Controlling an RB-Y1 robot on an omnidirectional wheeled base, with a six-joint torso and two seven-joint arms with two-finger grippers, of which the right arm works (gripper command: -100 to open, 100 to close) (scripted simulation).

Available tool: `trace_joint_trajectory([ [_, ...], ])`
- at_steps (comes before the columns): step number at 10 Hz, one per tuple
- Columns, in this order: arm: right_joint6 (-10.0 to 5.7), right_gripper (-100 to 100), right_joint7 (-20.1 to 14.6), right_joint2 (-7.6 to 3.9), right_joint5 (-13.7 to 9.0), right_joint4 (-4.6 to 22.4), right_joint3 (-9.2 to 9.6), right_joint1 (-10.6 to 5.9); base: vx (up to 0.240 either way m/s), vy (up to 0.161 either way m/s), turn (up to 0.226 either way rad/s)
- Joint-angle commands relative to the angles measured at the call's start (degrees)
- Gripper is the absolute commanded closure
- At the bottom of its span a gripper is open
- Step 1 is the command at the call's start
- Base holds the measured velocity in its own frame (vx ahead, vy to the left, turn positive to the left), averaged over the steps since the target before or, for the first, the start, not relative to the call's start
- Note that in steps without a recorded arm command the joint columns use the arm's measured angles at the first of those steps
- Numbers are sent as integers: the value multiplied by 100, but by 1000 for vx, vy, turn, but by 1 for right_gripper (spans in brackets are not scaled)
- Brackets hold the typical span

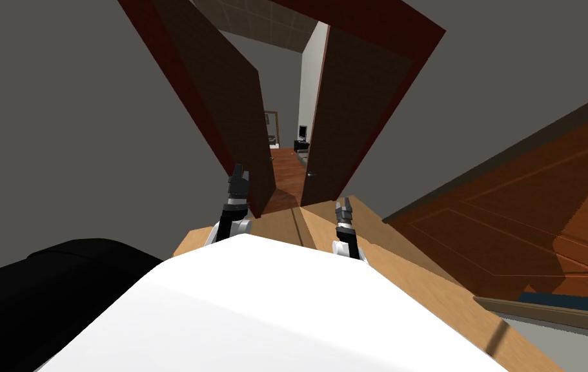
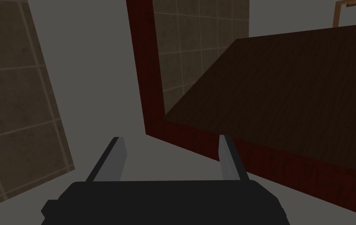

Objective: Push the door open

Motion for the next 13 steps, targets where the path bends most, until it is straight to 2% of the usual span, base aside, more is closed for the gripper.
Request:
trace_joint_trajectory([
  [1,-52,-100,15,-10,-35,227,-13,-91,87,-51,134],
  [13,-441,-100,92,-89,-305,1891,-113,-735,86,-54,150],
])
